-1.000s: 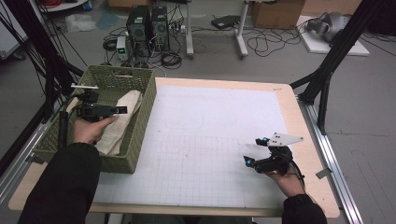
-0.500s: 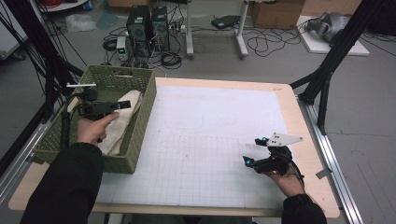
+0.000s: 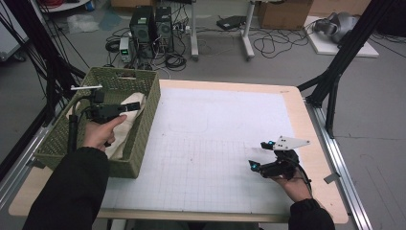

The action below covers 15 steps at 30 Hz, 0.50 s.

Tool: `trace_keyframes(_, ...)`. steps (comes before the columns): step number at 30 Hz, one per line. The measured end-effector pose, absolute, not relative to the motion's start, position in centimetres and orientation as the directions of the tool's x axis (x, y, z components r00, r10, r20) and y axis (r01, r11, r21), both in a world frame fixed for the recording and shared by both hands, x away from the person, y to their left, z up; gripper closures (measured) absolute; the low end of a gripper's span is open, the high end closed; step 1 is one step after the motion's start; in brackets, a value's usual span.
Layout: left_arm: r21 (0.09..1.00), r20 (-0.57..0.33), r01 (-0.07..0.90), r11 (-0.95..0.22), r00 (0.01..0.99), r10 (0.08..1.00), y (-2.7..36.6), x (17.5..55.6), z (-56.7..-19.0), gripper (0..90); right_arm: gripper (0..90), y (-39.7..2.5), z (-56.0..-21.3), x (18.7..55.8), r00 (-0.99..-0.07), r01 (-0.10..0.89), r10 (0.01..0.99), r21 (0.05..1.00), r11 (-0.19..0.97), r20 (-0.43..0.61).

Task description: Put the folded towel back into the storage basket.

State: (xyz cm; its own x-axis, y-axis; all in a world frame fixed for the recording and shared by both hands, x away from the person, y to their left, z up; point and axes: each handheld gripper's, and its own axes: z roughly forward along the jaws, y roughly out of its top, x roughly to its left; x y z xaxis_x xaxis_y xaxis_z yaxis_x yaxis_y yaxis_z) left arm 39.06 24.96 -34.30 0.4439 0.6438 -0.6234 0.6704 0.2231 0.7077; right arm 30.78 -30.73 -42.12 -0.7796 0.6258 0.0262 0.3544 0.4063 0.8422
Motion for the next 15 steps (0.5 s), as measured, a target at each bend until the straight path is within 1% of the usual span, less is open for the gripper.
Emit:
trace_keyframes(5,0.714,-0.620,0.668,0.207,0.467,0.630,24.3,38.8,-34.1,44.5,11.4,-30.7,-42.0,30.8,-0.781,0.351,0.624,0.844,0.407,0.024)
trace_keyframes(15,0.737,-0.604,0.656,0.163,0.530,0.595,21.5,38.1,-33.1,44.6,11.4,-30.6,-42.0,30.9,-0.780,0.350,0.625,0.846,0.403,0.026)
